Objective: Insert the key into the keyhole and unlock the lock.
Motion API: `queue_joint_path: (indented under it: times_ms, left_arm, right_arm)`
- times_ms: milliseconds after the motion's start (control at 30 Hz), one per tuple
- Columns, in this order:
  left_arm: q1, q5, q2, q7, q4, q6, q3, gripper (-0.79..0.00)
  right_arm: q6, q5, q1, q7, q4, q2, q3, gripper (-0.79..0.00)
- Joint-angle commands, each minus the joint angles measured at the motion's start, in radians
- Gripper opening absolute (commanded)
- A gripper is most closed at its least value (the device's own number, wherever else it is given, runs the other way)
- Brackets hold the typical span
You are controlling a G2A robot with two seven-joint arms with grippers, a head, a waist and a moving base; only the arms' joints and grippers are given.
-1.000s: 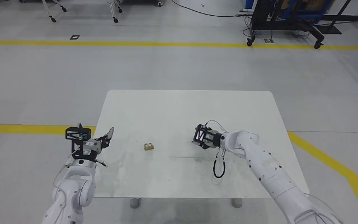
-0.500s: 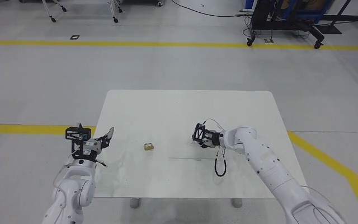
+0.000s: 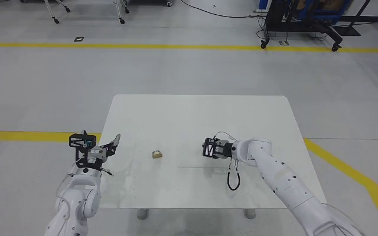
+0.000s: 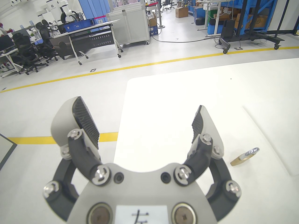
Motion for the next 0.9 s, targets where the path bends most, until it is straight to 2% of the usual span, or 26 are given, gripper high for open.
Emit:
queue_joint_path:
  times_ms: [0,233,400,533,867]
  left_arm:
    - [0.0,0.0,0.0,0.0,0.0,0.0,0.0,0.0]
    - [0.0,0.0,0.0,0.0,0.0,0.0,0.0,0.0]
    - [0.0,0.0,0.0,0.0,0.0,0.0,0.0,0.0]
    - [0.0,0.0,0.0,0.0,0.0,0.0,0.0,0.0]
    - [0.0,0.0,0.0,0.0,0.0,0.0,0.0,0.0]
  right_arm:
    - [0.007,-0.043,-0.017,-0.043,-0.02,0.009,0.006,-0.785]
    - [0.053,-0.052,-0.074,-0.17,-0.066,0.033,0.068,-0.785]
    - [0.036,0.141,-0.113,-0.255,-0.069,0.037,0.13,-0.785]
    - [-0.076,0.344,-0.089,-0.243,0.001,0.03,0.143,-0.785]
    - [-0.076,0.344,-0.089,-0.243,0.001,0.03,0.143,-0.785]
